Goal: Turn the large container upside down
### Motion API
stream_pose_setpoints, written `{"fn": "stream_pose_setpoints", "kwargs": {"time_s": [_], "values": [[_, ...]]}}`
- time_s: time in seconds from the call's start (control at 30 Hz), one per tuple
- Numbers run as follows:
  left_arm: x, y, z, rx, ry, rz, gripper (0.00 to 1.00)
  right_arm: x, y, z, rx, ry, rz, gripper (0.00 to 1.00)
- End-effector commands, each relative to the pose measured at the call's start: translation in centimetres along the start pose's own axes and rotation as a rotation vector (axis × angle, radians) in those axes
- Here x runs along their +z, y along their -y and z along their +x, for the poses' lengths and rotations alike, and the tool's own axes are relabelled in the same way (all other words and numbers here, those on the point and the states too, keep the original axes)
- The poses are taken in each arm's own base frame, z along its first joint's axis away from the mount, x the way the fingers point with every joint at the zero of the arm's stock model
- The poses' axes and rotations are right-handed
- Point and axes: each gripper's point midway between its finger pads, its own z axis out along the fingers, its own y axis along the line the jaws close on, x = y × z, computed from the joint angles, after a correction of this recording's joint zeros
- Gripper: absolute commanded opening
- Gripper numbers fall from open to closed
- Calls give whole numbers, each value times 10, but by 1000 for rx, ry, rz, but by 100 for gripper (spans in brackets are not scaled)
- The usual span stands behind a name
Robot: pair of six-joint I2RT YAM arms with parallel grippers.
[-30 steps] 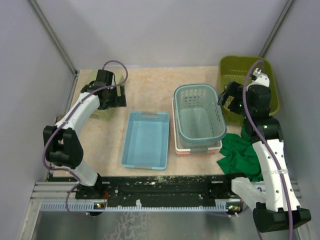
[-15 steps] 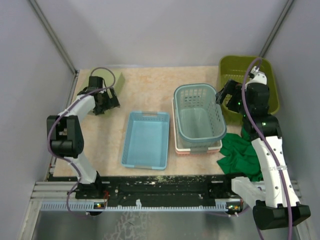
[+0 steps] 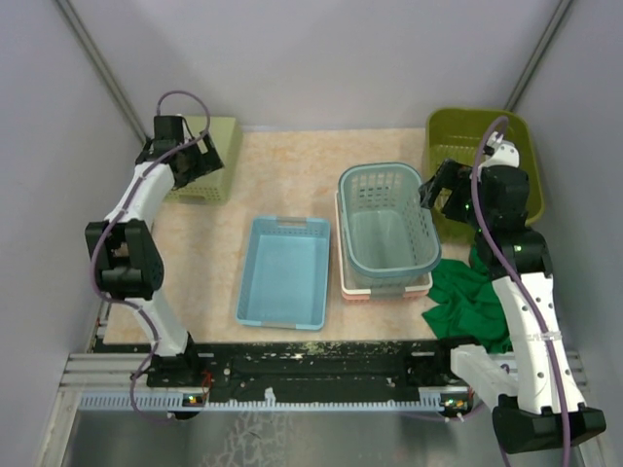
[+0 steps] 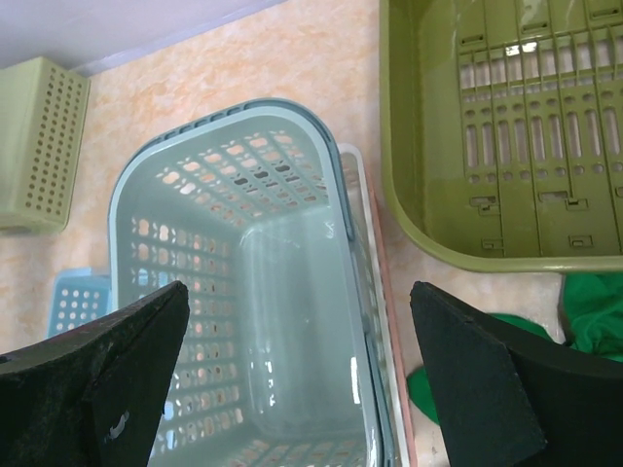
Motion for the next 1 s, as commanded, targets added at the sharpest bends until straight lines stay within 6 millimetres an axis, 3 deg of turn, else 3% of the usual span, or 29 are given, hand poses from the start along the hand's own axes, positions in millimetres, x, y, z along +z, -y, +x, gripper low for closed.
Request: {"fn": "stream_pose_setpoints", "kwargs": {"time_s": [0.0,0.23,0.4,0.57,0.7,0.97], "values": [[-61,47,10,97,24,97,100,-15,-25,-22,-46,55,-124,96],[-144,152,84,240,-25,336,100,1,-48,-5,-123,-25,-118,96],[-180,200,120,257,-54,456,100,8,-53,1,-116,-49,-125,96],[-176,210,159,323,-96,413,99,2,-33,-3,-103,-17,-19,96],[-166,201,205,347,-194,350,95,-9,-17,-10,-78,49,48,97],[-175,202,281,381,-298,383,88,-19,-10,-14,-60,104,69,97]]}}
